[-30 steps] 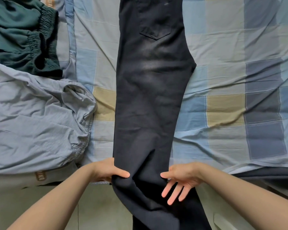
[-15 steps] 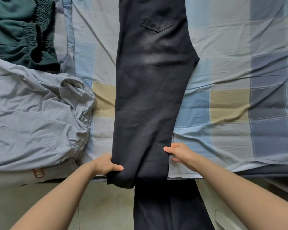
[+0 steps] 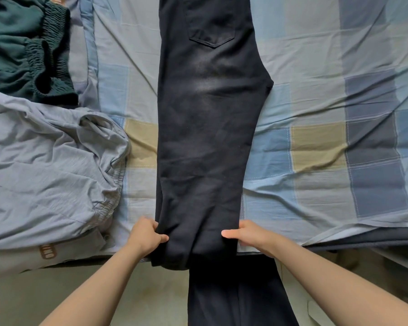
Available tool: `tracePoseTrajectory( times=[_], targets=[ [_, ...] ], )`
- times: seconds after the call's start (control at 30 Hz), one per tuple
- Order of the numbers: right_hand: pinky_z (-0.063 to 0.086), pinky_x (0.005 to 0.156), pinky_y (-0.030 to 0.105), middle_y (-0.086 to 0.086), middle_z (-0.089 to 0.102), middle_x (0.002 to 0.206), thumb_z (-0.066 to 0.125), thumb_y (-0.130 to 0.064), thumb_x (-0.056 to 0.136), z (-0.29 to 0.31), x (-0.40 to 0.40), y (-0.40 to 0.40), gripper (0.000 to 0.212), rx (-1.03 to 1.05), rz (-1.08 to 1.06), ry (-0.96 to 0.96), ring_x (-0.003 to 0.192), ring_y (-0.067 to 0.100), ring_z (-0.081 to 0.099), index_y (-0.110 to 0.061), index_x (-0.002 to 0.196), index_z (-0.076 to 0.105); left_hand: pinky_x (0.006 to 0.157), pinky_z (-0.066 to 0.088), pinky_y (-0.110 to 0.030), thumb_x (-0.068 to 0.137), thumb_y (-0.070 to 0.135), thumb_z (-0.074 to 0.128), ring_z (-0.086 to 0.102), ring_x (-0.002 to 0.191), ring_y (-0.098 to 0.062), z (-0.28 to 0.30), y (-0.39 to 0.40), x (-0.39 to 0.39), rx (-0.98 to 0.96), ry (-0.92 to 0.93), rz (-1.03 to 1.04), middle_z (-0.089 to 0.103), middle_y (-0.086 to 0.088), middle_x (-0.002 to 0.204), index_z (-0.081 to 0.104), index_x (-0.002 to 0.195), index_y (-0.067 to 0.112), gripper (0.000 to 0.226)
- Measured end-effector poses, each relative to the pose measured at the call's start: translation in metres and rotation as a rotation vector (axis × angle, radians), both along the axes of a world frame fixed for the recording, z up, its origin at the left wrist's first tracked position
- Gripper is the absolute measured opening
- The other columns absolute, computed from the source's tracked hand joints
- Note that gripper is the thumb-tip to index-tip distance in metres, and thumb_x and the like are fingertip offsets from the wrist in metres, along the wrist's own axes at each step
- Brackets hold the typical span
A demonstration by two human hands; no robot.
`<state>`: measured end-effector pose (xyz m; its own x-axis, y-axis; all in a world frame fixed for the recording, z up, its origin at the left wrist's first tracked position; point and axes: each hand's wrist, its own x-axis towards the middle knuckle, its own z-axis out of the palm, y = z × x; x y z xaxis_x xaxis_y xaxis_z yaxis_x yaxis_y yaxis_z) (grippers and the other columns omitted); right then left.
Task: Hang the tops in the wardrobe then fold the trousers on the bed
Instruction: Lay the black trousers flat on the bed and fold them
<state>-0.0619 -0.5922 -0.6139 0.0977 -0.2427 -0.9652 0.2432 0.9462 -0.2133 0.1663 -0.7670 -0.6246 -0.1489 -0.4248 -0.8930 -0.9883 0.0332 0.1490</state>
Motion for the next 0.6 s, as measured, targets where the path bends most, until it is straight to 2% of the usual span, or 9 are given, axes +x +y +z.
tracePoseTrajectory(
  times=[0.1, 0.13, 0.17, 0.23, 0.33, 0.4, 0.5, 0.57, 0.6],
  targets=[
    [0.05, 0.097, 0.031, 0.004, 0.071, 0.112, 0.068, -0.016, 0.086, 0.005, 0.005, 0.013, 0.031, 0.002, -0.111, -0.097, 0.105, 0.017, 0.067, -0.007, 0.116, 0.065, 0.074, 0.054, -0.031, 0.08, 0.013, 0.077, 0.066, 0.079, -0.02, 0.009, 0.005, 0.013, 0.226, 0.142, 0.296, 0.073, 0.004, 0.071, 0.072, 0.074, 0.014, 0.008],
    [0.051, 0.095, 0.031, 0.005, 0.072, 0.111, 0.07, -0.016, 0.085, 0.006, 0.003, 0.018, 0.033, 0.007, -0.157, -0.126, 0.104, 0.018, 0.067, -0.006, 0.116, 0.065, 0.084, 0.055, -0.037, 0.08, 0.015, 0.076, 0.069, 0.087, -0.022, 0.013, 0.005, 0.018, 0.343, 0.205, 0.402, 0.076, -0.003, 0.083, 0.074, 0.085, 0.01, 0.008],
    [0.051, 0.093, 0.03, 0.005, 0.072, 0.108, 0.072, -0.017, 0.083, 0.007, 0.001, 0.023, 0.035, 0.006, -0.176, -0.151, 0.102, 0.018, 0.068, -0.004, 0.114, 0.065, 0.091, 0.053, -0.042, 0.078, 0.02, 0.076, 0.069, 0.093, -0.024, 0.019, 0.004, 0.022, 0.452, 0.242, 0.487, 0.076, -0.009, 0.095, 0.074, 0.095, 0.006, 0.022],
    [0.049, 0.079, 0.025, -0.001, 0.073, 0.089, 0.078, -0.027, 0.075, 0.005, -0.002, 0.036, 0.035, -0.003, -0.139, -0.148, 0.081, 0.011, 0.067, -0.003, 0.097, 0.065, 0.097, 0.05, -0.043, 0.079, 0.027, 0.074, 0.069, 0.101, -0.027, 0.026, 0.003, 0.027, 0.594, 0.273, 0.583, 0.073, -0.013, 0.108, 0.071, 0.109, 0.006, 0.036],
    [0.034, 0.056, 0.015, -0.016, 0.045, 0.052, 0.076, -0.031, 0.078, 0.008, 0.0, 0.044, 0.036, -0.035, 0.065, -0.018, 0.053, 0.002, 0.044, -0.018, 0.062, 0.046, 0.099, 0.048, -0.038, 0.08, 0.039, 0.071, 0.066, 0.111, -0.023, 0.024, 0.013, 0.032, 0.603, 0.257, 0.56, 0.072, -0.005, 0.115, 0.069, 0.116, 0.012, 0.045],
    [0.045, 0.062, 0.013, -0.015, 0.057, 0.057, 0.072, -0.019, 0.083, 0.007, 0.006, 0.053, 0.026, -0.109, 0.105, 0.022, 0.06, 0.001, 0.055, -0.018, 0.062, 0.057, 0.094, 0.045, -0.03, 0.07, 0.05, 0.073, 0.063, 0.112, -0.013, 0.022, 0.031, 0.033, 0.568, 0.19, 0.413, 0.072, 0.004, 0.116, 0.071, 0.114, 0.021, 0.053],
    [0.05, 0.08, 0.018, -0.005, 0.072, 0.082, 0.074, -0.019, 0.08, 0.009, 0.017, 0.064, 0.011, -0.149, 0.068, 0.049, 0.077, 0.004, 0.066, -0.011, 0.08, 0.068, 0.077, 0.044, -0.015, 0.082, 0.032, 0.076, 0.065, 0.101, -0.006, 0.02, 0.058, 0.033, 0.503, 0.234, 0.33, 0.074, 0.007, 0.108, 0.073, 0.108, 0.021, 0.028],
    [0.05, 0.094, 0.029, 0.003, 0.072, 0.106, 0.077, -0.027, 0.076, 0.01, 0.025, 0.079, 0.034, -0.175, 0.038, 0.073, 0.099, 0.015, 0.067, -0.01, 0.105, 0.069, 0.074, 0.049, -0.012, 0.087, 0.017, 0.072, 0.069, 0.094, -0.004, 0.023, 0.076, 0.036, 0.44, 0.293, 0.387, 0.075, 0.008, 0.102, 0.072, 0.108, 0.015, 0.021],
    [0.051, 0.091, 0.026, 0.0, 0.073, 0.106, 0.075, -0.025, 0.079, 0.014, 0.029, 0.082, 0.034, -0.195, 0.011, 0.068, 0.097, 0.013, 0.068, -0.011, 0.109, 0.068, 0.073, 0.051, -0.012, 0.087, 0.015, 0.071, 0.07, 0.09, -0.005, 0.023, 0.081, 0.041, 0.408, 0.315, 0.412, 0.076, 0.008, 0.097, 0.072, 0.106, 0.014, 0.019]
  ],
)
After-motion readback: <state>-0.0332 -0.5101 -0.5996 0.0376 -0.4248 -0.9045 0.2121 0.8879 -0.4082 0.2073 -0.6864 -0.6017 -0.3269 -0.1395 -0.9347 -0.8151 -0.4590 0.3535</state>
